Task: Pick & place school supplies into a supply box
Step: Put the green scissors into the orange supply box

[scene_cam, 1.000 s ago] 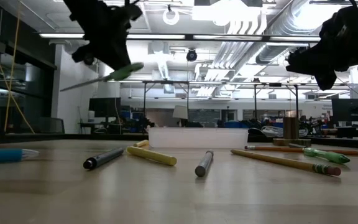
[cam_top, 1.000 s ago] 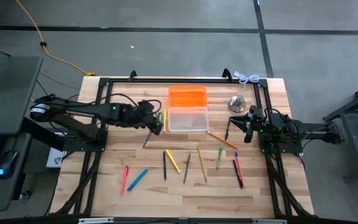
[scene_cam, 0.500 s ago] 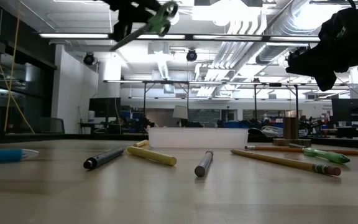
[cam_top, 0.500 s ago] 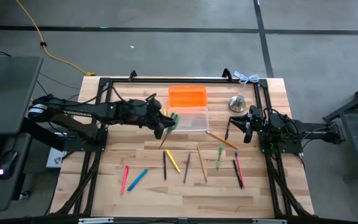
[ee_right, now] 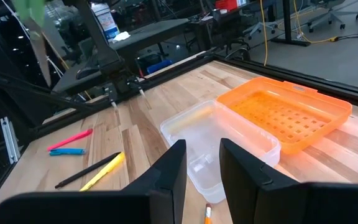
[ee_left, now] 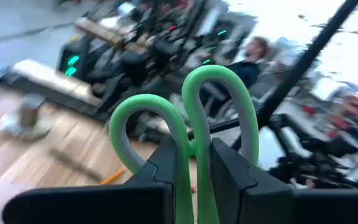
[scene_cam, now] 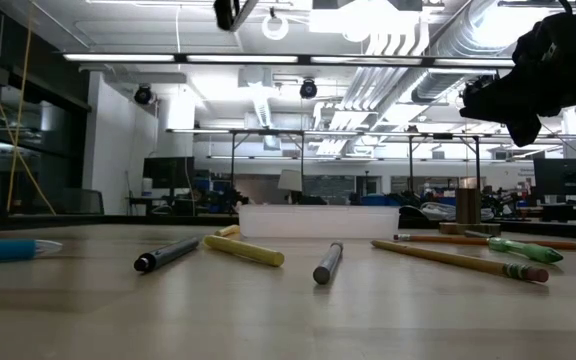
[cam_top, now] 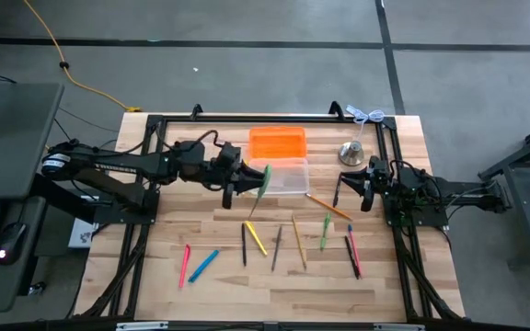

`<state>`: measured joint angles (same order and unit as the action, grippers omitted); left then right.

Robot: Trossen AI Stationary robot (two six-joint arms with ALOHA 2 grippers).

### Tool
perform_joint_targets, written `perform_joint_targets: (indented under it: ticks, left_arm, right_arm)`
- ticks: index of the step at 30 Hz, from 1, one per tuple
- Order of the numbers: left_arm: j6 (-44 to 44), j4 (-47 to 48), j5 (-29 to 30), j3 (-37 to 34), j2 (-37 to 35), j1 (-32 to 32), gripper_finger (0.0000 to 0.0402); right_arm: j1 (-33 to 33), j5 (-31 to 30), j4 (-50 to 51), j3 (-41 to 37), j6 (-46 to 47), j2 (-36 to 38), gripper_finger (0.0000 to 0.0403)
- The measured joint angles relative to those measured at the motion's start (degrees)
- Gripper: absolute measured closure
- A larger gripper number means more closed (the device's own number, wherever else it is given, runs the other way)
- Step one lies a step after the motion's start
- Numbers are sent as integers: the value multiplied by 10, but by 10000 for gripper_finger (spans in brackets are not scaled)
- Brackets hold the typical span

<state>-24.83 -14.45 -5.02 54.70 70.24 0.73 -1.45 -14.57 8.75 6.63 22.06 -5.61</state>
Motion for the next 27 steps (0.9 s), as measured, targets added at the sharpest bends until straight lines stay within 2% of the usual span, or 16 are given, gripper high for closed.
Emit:
perform_joint_targets:
  ticks: [3, 8, 16, 21, 27]
  left_arm:
    - [16, -65, -33, -14, 0, 0, 314]
    - [21, -157, -57, -49, 0, 0, 314]
    - [-1, -396, -106, -132, 0, 0, 314]
    - [-30, -553, -105, -195, 0, 0, 314]
    - [-54, -695, -91, -256, 0, 0, 314]
  right_arm:
    - [0, 0, 0, 0, 0, 0, 329]
    - [0, 0, 0, 0, 0, 0, 329]
    - [0, 0, 0, 0, 0, 0, 329]
    - [0, 0, 0, 0, 0, 0, 329]
    - [0, 0, 0, 0, 0, 0, 329]
